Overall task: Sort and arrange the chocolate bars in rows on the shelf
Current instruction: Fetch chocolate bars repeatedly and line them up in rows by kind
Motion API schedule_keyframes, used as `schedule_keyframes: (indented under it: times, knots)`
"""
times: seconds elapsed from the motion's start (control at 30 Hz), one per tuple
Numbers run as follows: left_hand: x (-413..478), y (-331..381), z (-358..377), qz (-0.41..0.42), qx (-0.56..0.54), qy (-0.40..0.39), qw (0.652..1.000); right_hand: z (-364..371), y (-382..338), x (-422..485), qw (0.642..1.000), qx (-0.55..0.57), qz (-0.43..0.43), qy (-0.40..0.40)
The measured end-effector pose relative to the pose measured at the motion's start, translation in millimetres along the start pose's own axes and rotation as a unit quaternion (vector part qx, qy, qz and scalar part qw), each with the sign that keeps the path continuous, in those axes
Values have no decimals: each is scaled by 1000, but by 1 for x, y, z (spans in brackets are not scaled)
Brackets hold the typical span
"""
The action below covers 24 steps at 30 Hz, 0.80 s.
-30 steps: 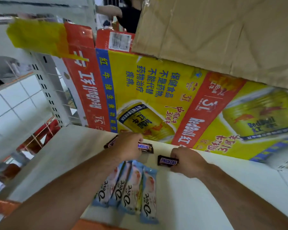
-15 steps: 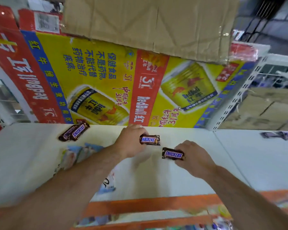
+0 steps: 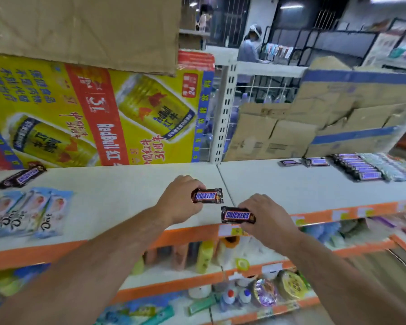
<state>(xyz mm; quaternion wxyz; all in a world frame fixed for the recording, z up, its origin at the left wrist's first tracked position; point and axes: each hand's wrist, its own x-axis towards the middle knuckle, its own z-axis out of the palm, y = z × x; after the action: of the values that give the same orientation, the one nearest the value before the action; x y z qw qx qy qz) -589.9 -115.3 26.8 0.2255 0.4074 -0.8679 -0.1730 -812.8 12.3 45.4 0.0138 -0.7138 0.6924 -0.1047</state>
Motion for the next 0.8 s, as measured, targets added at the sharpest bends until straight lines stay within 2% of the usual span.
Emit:
schedule_keyframes:
  times: [0.17,0.37,0.8]
  knots:
    - [19,63,35,10,-5,3,1000,-17,59,-36,1000,-1,16,14]
    - [66,101,74,34,-16,-18,999,-22,117,-47,998,13,49,34]
    - [228,130,168,79,-79,-38,993,-17,252,18,991,-15,132,22]
